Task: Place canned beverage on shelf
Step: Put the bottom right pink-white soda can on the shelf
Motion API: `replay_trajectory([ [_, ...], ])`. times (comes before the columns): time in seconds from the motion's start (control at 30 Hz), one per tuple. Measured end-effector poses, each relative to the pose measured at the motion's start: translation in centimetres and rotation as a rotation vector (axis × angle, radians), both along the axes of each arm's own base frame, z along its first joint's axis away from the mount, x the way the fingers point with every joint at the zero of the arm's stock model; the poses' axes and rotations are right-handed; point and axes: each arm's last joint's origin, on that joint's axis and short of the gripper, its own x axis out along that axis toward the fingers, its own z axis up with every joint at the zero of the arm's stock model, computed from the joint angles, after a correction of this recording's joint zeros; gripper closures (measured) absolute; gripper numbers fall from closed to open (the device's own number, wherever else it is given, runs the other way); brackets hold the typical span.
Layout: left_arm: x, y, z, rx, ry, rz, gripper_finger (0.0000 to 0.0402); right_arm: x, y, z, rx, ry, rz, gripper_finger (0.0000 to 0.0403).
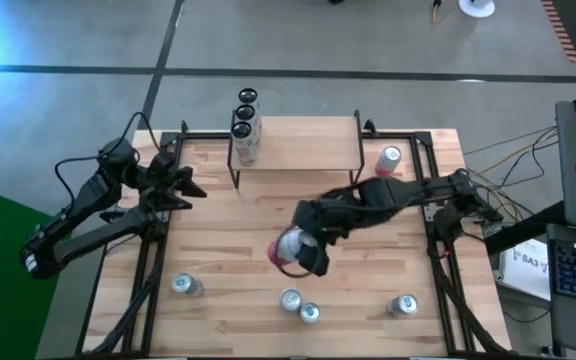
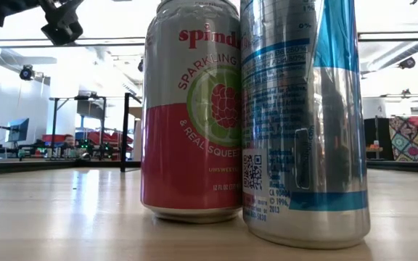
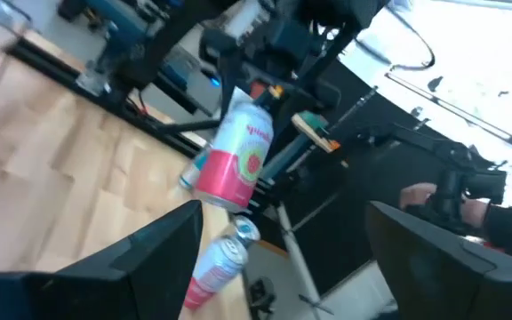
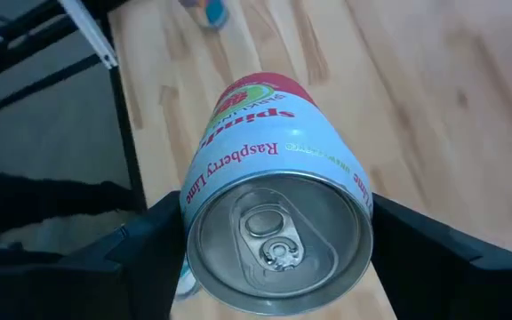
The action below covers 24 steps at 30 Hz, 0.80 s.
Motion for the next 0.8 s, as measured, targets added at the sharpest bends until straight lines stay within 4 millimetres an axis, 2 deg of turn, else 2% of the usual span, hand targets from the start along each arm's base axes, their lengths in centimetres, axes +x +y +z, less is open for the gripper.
replay_trajectory([
  [0.23,1.9,0.0,0.2,-0.023,0.002,-0.077,0.0044,2.4,-2.0,0.8,-0.092,-0.017,0.141,0.0111],
  [0.33,3.1,-0.1,0.1,-0.021,0.001,-0.092,0.0028,3.2,-2.7,0.7,-0.074,-0.067,0.196,0.011],
  [0.8,8.8,-2.0,-2.0,-0.026,0.107,-0.202,0.0022,3.6,-3.7,0.8,-0.131,-0.102,0.296,0.011],
])
